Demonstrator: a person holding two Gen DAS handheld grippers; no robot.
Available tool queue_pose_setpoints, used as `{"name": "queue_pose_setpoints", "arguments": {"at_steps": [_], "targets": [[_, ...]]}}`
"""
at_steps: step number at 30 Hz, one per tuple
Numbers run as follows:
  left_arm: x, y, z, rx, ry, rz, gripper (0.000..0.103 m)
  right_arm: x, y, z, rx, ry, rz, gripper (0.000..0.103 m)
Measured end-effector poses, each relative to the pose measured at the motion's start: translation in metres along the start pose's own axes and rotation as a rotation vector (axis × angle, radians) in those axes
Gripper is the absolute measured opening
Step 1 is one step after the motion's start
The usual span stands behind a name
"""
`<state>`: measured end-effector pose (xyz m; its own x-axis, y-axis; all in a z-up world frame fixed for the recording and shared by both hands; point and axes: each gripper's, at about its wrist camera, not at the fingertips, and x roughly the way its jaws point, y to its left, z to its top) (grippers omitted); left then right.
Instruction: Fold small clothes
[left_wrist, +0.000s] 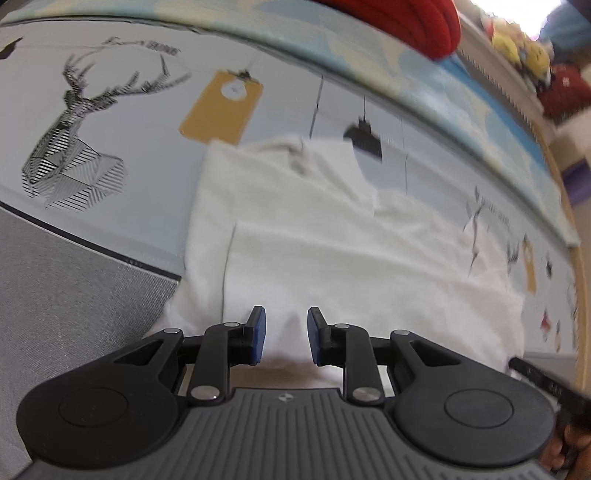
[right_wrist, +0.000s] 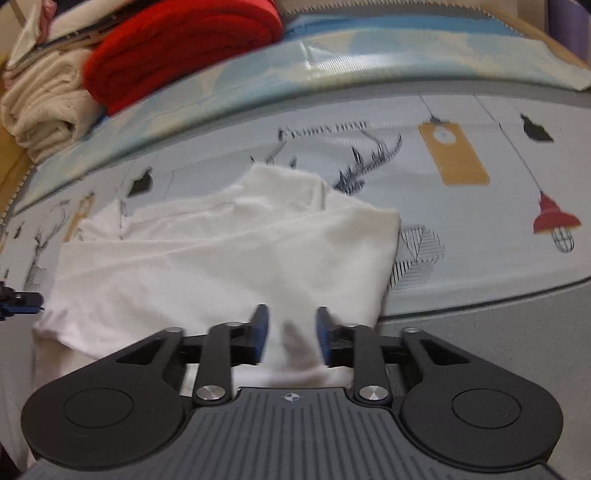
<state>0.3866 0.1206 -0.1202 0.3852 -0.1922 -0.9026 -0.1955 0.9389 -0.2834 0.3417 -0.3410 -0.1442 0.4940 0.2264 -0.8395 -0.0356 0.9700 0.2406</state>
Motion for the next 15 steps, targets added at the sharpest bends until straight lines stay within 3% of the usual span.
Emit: {"name": "queue_pose_setpoints", "arguments": {"at_steps": [4, 6, 11, 15], "targets": [[0.027, 0.003, -0.007, 0.100, 0.043, 0.051, 0.027, -0.002, 0.001, 0.002, 0.033, 0.004, -0.013, 0.034], [0.026, -0.001, -0.007, 0.147, 0.045, 0.058, 0.027, -0.017, 0.003, 0.002, 0.034, -0.041, -0.008, 0.034], [-0.020, -0.018, -0.019, 0.273, -0.049, 0.092, 0.028, -0.055, 0.009, -0.011, 0.037, -0.142, -0.007, 0.034], [-0.070, -0.016, -0.050, 0.278, -0.139, 0.065, 0.028, -0.110, 0.018, -0.039, 0.003, -0.254, -0.018, 0.034]]}}
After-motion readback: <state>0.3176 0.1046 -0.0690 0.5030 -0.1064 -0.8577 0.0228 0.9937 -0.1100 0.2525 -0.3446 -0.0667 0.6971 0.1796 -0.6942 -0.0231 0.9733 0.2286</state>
